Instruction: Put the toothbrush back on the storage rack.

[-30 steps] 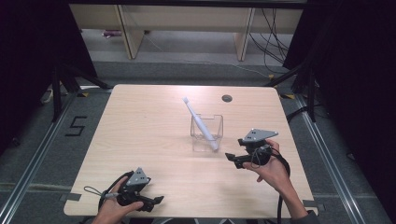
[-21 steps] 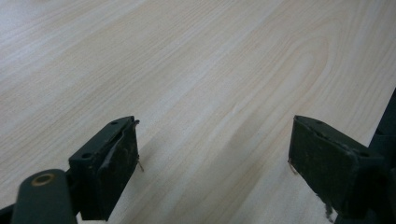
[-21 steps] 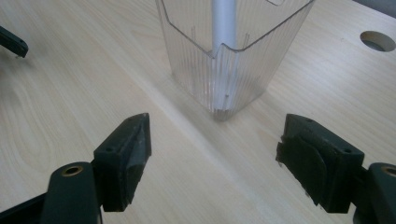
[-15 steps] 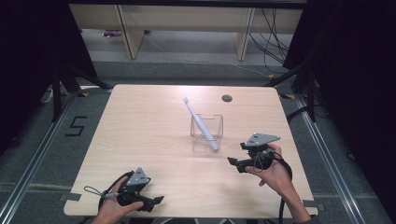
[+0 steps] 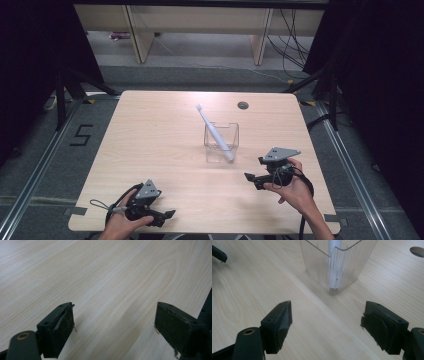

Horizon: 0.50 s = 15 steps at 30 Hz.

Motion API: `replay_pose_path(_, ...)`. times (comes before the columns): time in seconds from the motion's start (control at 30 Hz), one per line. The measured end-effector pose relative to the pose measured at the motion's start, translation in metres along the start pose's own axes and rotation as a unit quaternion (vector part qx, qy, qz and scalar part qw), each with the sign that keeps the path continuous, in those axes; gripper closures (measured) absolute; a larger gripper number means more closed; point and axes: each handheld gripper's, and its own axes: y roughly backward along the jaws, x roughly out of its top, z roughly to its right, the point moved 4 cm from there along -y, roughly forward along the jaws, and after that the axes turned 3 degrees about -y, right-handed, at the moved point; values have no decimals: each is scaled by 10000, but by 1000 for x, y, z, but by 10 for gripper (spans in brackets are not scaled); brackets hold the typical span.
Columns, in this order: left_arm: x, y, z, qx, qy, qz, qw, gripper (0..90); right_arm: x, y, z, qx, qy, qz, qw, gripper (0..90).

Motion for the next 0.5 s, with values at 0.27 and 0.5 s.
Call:
replay_pose_path(0.27,0,0,0,-4,2,-9,10000,152,-9,0,-4,35,-100,-99,9999,239)
replay_pose_path(0.5,0,0,-1,48,-23,-5,10000,152,-17,1,-7,61,-102,-112,9999,239)
